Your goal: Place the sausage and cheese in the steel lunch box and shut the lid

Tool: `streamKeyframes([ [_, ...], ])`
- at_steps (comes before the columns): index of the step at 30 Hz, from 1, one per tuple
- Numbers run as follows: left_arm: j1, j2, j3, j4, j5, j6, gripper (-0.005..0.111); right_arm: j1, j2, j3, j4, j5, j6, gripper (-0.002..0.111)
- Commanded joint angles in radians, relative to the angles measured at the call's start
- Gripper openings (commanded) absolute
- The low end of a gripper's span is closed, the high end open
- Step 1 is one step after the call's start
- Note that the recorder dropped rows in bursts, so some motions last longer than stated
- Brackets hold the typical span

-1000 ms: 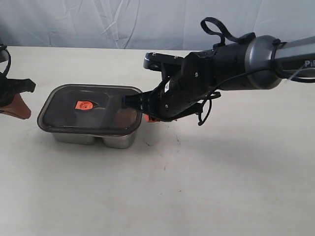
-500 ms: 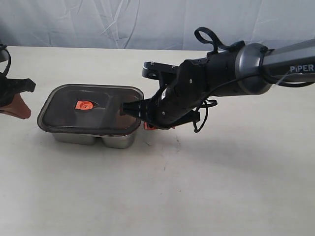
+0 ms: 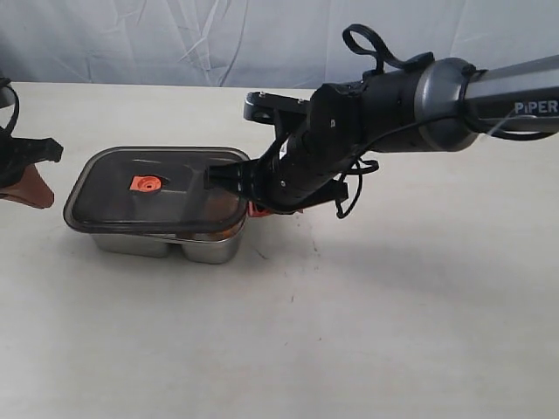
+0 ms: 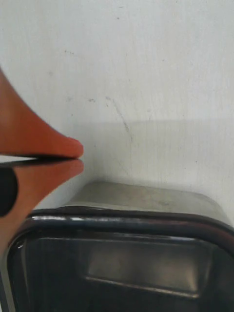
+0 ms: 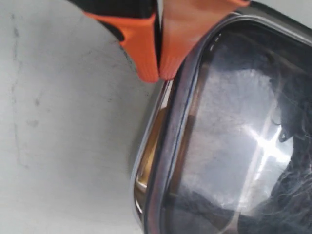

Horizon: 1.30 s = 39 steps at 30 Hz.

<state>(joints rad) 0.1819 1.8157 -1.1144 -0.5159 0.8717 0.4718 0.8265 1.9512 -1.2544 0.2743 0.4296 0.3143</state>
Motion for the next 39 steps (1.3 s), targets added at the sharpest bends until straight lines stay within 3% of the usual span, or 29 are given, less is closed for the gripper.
streamKeyframes([
  [1,-0.005,-0.013,-0.004,0.006,-0.008,-0.002,0.000,0.002,0.007,-0.009,-0.011,0.030,-0.007,-0.001],
  [9,-0.005,-0.013,-0.004,0.009,-0.019,-0.002,0.000,0.002,0.020,-0.009,0.001,0.056,-0.007,-0.001],
  [17,-0.005,-0.008,-0.004,0.007,-0.140,-0.002,0.000,0.002,0.020,-0.009,-0.025,0.019,-0.007,-0.001],
  [28,-0.005,0.017,-0.004,-0.213,-0.151,0.144,0.000,0.002,0.020,-0.009,-0.090,0.004,0.003,-0.001],
  [39,-0.005,0.046,-0.004,-0.268,-0.145,0.167,0.000,0.002,0.020,-0.009,-0.090,0.006,0.003,-0.001],
])
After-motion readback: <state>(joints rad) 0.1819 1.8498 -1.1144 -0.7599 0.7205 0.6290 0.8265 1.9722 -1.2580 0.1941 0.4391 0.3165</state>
